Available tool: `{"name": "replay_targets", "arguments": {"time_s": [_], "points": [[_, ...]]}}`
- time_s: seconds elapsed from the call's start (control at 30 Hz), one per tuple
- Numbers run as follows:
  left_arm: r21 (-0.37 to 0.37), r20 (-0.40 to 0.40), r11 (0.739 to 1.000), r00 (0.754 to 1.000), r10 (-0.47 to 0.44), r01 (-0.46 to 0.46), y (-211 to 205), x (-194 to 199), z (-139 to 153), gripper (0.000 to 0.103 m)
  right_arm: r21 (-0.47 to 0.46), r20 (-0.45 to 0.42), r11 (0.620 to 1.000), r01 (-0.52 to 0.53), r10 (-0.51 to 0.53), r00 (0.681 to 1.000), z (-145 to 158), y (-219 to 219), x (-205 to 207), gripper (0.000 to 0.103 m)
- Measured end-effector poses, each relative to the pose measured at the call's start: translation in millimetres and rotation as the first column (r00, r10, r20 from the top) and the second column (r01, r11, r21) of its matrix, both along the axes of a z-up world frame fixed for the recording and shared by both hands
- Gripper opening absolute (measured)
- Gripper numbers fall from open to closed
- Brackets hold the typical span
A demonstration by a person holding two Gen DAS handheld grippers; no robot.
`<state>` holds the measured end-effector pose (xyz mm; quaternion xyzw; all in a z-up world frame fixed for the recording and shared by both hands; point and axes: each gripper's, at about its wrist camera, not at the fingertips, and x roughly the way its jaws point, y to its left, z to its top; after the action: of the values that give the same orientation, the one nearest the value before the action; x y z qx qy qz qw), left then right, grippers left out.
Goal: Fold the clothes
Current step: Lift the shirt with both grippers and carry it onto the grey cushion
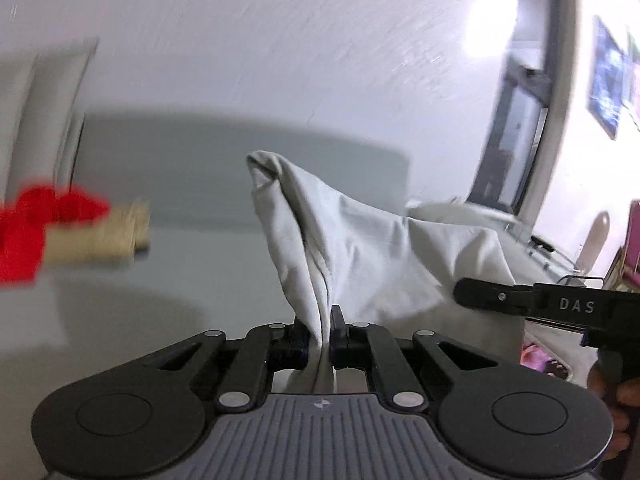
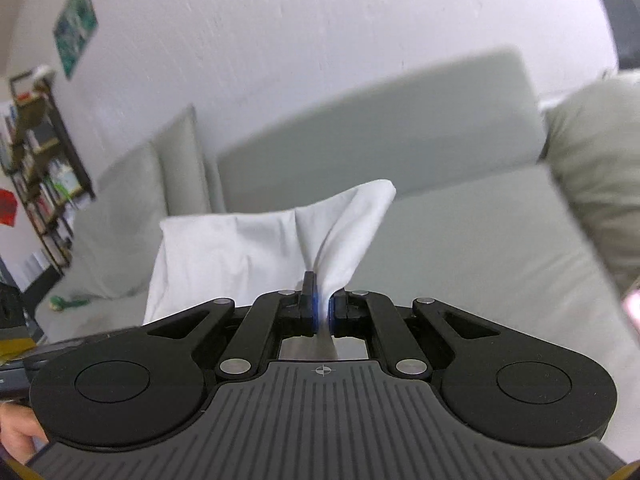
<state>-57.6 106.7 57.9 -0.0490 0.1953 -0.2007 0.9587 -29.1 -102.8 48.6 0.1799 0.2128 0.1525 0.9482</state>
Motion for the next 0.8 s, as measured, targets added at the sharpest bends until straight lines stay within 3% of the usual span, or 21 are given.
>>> {"name": "replay_targets", "arguments": {"time_s": [0.17,0.27,0.37,0.5,0.6,0.8], "points": [[0.005,0.082,0.997,0.994,-0.077,0.077,-54,-54,20,0.007,0.04,0.077,0.994,0.098,-0.101,0.992,20,-73,-79,0.005],[0.006,0.088,0.989,0.985,-0.146,0.146,-100,-63,17,0.007,0.037,0.107,0.983,0.18,-0.183,0.977,28,-115,-117,0.005],[0.007,0.029,0.979,0.979,-0.202,0.202,-146,-50,-1,0.007,0.016,0.091,0.964,0.267,-0.267,0.959,30,-155,-142,0.005],[-0.002,-0.102,0.968,0.963,-0.249,0.25,-194,-27,-37,0.007,-0.019,-0.019,0.934,0.358,-0.358,0.933,12,-197,-144,0.005],[0.007,-0.153,0.965,0.954,-0.258,0.262,-222,-2,-58,0.007,-0.054,-0.071,0.919,0.391,-0.394,0.916,-6,-221,-126,0.005],[-0.015,-0.175,0.965,0.949,-0.261,0.262,-264,62,-69,0.007,-0.123,-0.122,0.894,0.432,-0.445,0.887,-36,-278,-85,0.005]]}}
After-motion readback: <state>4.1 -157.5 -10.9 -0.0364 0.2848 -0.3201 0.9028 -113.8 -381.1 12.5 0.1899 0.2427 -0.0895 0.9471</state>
